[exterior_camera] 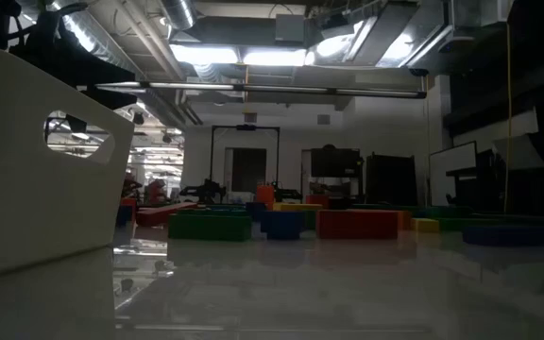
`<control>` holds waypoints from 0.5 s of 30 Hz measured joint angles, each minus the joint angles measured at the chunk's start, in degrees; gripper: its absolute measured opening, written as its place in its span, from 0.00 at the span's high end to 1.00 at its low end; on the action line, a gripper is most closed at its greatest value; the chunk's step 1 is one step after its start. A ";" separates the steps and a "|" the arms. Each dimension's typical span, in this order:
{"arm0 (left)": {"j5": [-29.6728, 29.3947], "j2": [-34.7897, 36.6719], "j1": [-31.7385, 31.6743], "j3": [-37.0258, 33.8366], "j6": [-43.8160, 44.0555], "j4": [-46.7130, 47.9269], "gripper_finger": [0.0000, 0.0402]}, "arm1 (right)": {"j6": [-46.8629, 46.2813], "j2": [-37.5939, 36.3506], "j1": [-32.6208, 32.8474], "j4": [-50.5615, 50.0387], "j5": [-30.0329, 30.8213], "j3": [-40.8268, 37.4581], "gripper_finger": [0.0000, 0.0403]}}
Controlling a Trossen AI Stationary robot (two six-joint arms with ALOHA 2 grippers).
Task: Sort blocks by size
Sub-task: Put the rectangular red block into the white bin
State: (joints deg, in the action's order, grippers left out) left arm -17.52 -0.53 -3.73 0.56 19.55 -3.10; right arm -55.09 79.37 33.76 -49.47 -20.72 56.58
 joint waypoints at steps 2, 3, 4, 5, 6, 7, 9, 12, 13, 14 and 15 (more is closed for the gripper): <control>1.51 -0.01 0.00 -0.02 0.00 0.08 0.47 | 0.00 0.00 0.00 0.00 0.01 0.00 0.44; 1.89 0.01 0.00 -0.01 0.00 0.10 0.47 | 0.00 0.00 0.00 0.02 -0.01 0.00 0.44; 2.09 -0.01 0.00 0.00 0.00 0.10 0.47 | 0.00 0.00 0.00 0.02 0.01 0.00 0.44; 2.09 -0.01 0.00 -0.01 0.00 0.10 0.47 | 0.01 0.00 0.00 0.02 0.01 0.00 0.45; 2.09 -0.02 0.00 -0.02 0.02 0.08 0.47 | 0.02 0.00 0.00 0.02 0.00 0.00 0.45; 2.12 -0.09 0.00 0.00 0.19 -0.05 0.47 | 0.02 0.00 0.00 0.02 0.00 0.00 0.46; 2.61 -0.62 0.22 0.00 0.93 -0.88 0.47 | 0.02 0.00 -0.02 0.02 -0.01 0.00 0.47; 3.19 -2.61 1.42 -0.01 1.69 -2.66 0.47 | 0.02 0.00 -0.02 0.04 -0.01 0.00 0.48; 3.26 -3.62 1.99 0.00 2.24 -3.97 0.47 | 0.04 0.00 -0.02 0.04 -0.01 0.00 0.48; 3.34 -4.77 2.60 0.02 2.47 -5.57 0.47 | 0.04 0.00 -0.02 0.04 0.02 0.00 0.48; 3.40 -6.11 3.23 0.10 2.58 -7.24 0.47 | 0.04 0.00 -0.02 0.06 0.14 0.00 0.48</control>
State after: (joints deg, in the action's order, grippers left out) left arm -14.11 -6.63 -0.49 0.66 22.13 -10.34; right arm -55.05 79.37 33.74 -49.41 -20.59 56.58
